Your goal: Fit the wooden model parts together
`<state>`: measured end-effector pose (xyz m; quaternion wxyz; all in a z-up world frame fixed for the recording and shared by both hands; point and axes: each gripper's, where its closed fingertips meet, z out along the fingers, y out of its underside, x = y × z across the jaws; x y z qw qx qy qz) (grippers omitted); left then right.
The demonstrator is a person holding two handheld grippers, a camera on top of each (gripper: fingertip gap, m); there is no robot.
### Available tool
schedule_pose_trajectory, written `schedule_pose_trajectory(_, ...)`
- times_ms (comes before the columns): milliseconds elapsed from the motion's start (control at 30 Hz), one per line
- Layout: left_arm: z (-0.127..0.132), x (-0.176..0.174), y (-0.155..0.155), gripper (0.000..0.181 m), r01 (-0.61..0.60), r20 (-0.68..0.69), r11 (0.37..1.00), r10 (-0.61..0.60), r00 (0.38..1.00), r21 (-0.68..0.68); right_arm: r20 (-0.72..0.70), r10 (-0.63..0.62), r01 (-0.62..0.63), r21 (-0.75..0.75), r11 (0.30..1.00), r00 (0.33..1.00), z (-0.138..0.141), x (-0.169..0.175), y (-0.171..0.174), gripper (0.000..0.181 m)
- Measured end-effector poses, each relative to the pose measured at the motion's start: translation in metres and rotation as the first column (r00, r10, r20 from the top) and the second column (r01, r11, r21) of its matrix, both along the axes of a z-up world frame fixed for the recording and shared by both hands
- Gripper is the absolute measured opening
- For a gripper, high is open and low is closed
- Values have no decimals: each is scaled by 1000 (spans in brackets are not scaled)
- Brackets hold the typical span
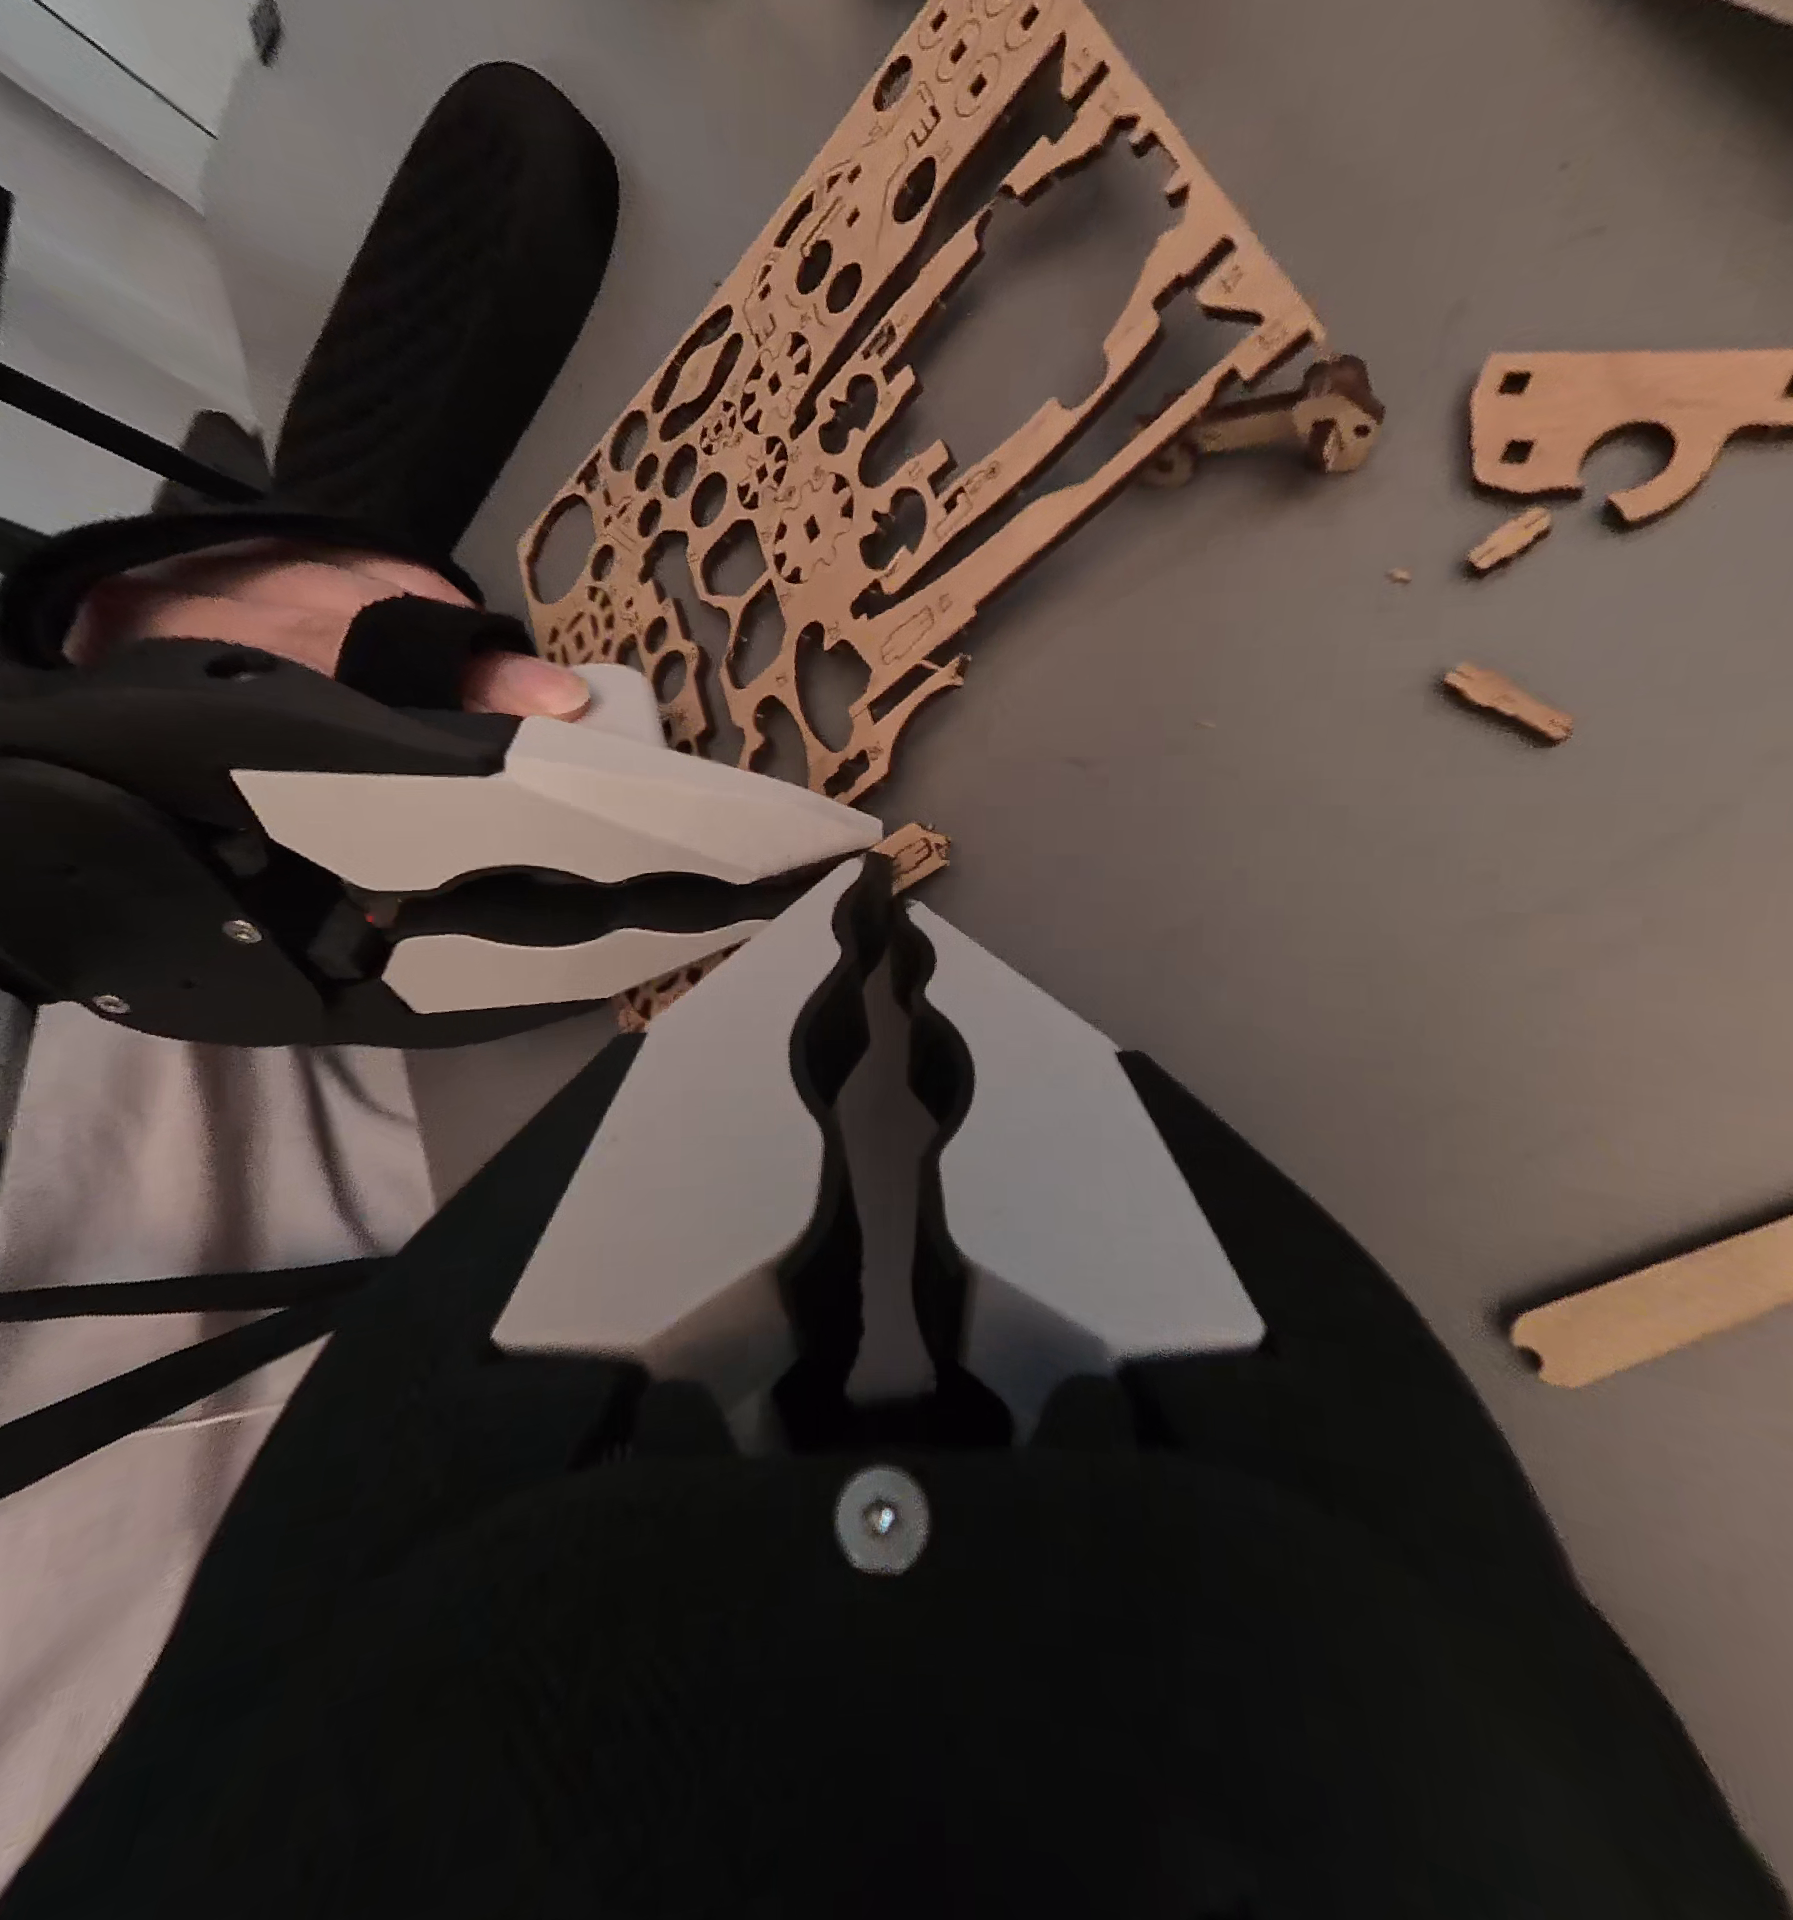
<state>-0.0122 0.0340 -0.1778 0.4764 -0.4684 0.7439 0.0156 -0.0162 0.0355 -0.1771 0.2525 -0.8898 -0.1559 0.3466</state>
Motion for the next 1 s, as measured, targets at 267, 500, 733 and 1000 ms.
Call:
schedule_pose_trajectory(267,7,0,-5,1,46,47,998,-48,998,46,-309,-81,35,-153,988,948,16,6,3,4)
schedule_pose_trajectory(500,8,1,-8,1,65,56,997,-68,996,44,-306,-25,-27,-164,986,952,15,-1,-3,8)
schedule_pose_trajectory(733,8,1,-9,1,69,55,996,-72,996,61,-329,-52,-9,-182,983,943,15,2,-1,2)
schedule_pose_trajectory(1000,9,1,-11,1,77,56,995,-81,995,68,-337,-40,-23,-181,983,941,16,2,-3,2)
